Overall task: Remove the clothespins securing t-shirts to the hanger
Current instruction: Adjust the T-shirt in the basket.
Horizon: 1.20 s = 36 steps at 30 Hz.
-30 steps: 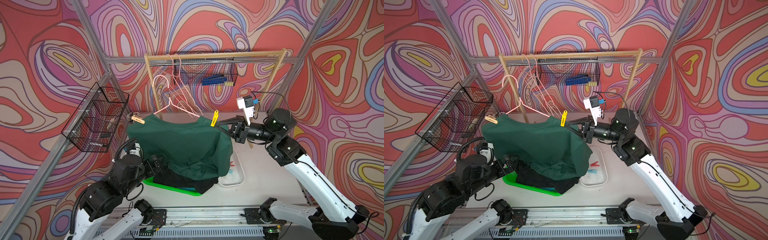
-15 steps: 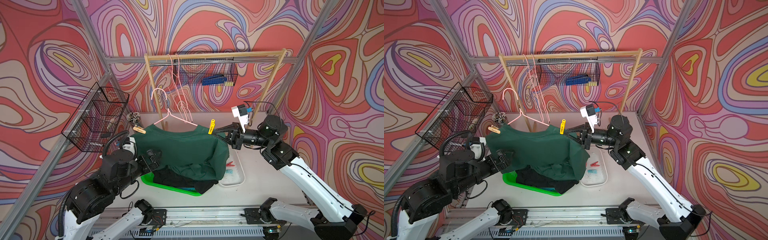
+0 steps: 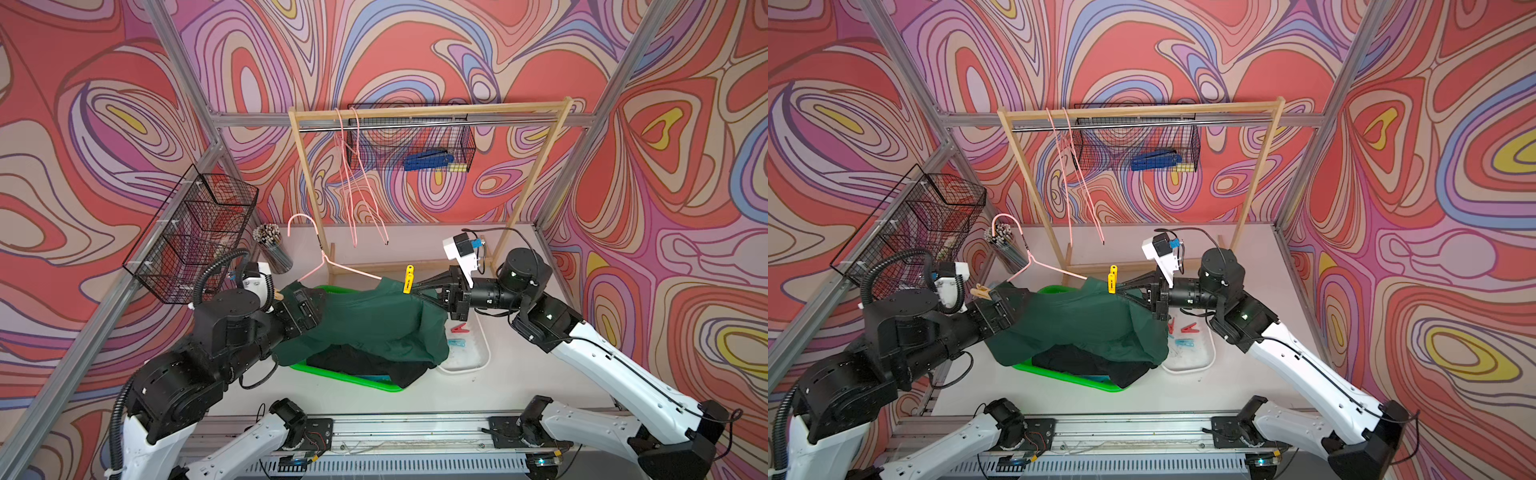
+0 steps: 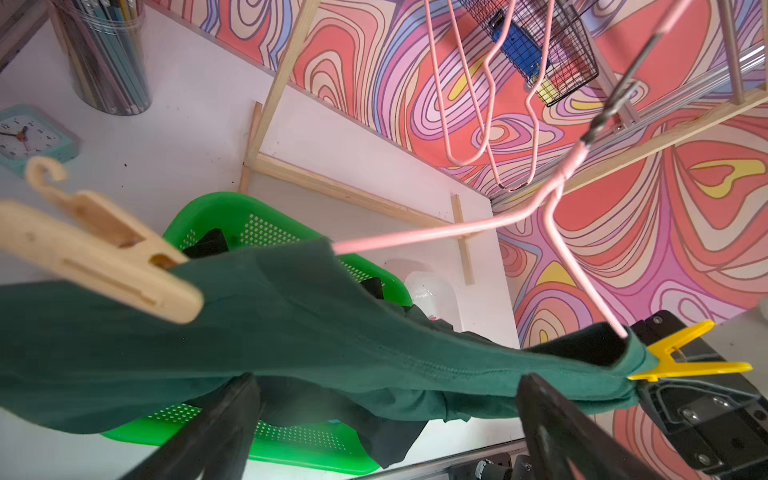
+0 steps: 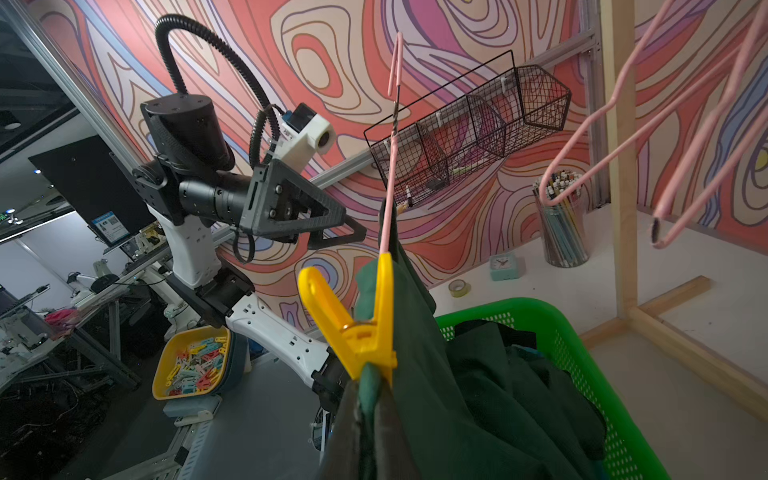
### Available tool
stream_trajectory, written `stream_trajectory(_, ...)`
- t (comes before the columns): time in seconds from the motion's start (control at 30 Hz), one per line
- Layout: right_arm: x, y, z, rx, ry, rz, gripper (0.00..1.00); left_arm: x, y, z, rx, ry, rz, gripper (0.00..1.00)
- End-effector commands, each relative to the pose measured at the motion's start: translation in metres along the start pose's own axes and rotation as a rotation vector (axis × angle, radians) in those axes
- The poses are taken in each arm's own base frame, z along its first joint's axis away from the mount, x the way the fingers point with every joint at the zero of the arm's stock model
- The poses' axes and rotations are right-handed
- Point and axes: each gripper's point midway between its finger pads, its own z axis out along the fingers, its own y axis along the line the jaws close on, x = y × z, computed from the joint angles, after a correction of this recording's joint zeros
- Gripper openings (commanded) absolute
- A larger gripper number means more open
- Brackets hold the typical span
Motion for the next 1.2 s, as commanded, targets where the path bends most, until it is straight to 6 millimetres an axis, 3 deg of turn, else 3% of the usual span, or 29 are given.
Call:
stream_trajectory(0.0,0.001,0.000,-0.004,0.027,-0.027,-0.053,0.00,-0.010,-0.010,0.001,0.023,-0.029,0.010,0.92)
stream_trajectory(0.27,0.019,-0.009,-0.001,0.040,0.000,-0.027,0.00,-0.023,-0.024,0.008,0.030,-0.046,0.055,0.90)
stream_trajectory(0.5,0.026,-0.013,0.004,0.030,0.024,-0.012,0.00,-0.033,-0.021,0.029,-0.050,-0.082,0.132,0.89)
stream_trajectory(0.63,0.027,-0.014,0.005,0.030,0.029,-0.011,0.00,-0.042,-0.016,0.041,-0.123,-0.109,0.130,0.79)
stream_trajectory(0.9,0.031,-0.017,0.007,0.032,0.037,0.001,0.00,-0.055,-0.021,0.058,-0.160,-0.145,0.157,0.74)
stream_trajectory(1.17,0.034,-0.021,0.007,0.049,0.049,0.005,0.00,-0.063,-0.026,0.068,-0.152,-0.158,0.170,0.58)
